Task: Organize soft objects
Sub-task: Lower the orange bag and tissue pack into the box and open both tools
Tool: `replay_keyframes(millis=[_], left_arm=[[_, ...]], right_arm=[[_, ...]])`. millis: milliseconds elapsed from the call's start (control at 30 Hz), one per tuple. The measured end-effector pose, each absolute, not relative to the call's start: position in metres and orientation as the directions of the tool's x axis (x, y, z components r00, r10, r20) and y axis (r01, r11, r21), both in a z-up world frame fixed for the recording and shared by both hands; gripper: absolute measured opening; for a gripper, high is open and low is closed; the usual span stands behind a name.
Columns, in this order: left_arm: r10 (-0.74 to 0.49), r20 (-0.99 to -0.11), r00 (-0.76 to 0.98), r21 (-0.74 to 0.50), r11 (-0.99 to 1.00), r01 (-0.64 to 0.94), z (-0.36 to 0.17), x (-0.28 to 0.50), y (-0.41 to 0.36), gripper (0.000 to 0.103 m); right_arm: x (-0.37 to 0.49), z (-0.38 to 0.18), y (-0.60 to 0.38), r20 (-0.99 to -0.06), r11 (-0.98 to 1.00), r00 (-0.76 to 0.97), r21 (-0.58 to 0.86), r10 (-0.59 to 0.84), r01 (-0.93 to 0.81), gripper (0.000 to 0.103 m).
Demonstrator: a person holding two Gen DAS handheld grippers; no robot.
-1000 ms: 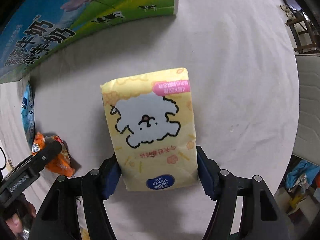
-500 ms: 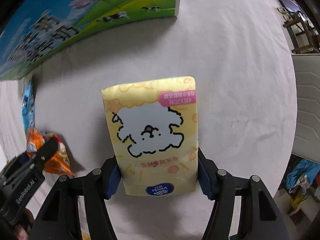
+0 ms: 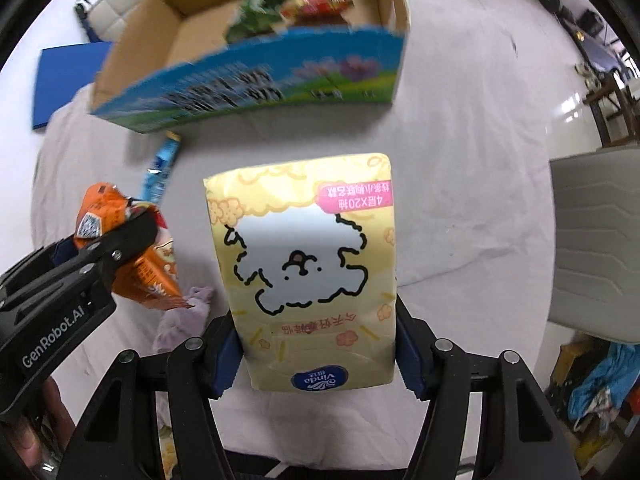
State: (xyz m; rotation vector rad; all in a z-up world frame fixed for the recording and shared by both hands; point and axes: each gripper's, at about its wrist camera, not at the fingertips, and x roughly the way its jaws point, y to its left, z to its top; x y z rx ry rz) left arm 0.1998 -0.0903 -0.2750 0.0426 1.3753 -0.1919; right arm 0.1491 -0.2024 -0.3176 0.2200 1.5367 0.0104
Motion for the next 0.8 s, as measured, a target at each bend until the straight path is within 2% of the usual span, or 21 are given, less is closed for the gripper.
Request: replay_keyframes(millis=[200,433,633,800], left_arm=[[-0.142,-0.965,0.219,-0.107,0.981,0.160,-0.247,0.189,-0.066,0.044],[-0.185,-0.950,0.253,-0.145,0.975,0.169,-0.221,0.198,-0.066,0.044],[-0.208,-0.930,0.303,-0.158,0.970,0.183,-0.192,0.242,-0.061,0.044],[-0.192,-0.926,0.326,-0.132,0.971,0.197,-0.181,0.297,-0.056,0.044]], right_arm=[[0.148,-0.267,-0.219,-0.983,0.983,0.102,0.163,0.154,0.089,0.067],[0.143,-0.236,-0.214,-0.968,0.973,0.142,0.219,0.206,0.078,0.067],[0.177,-0.197,-0.218,-0.942,0.958,0.217,0.276,0.255,0.073,0.067],[0.224,-0.178,-0.224,-0.932,0.961,0.276,0.266,0.236,0.079,0.067]])
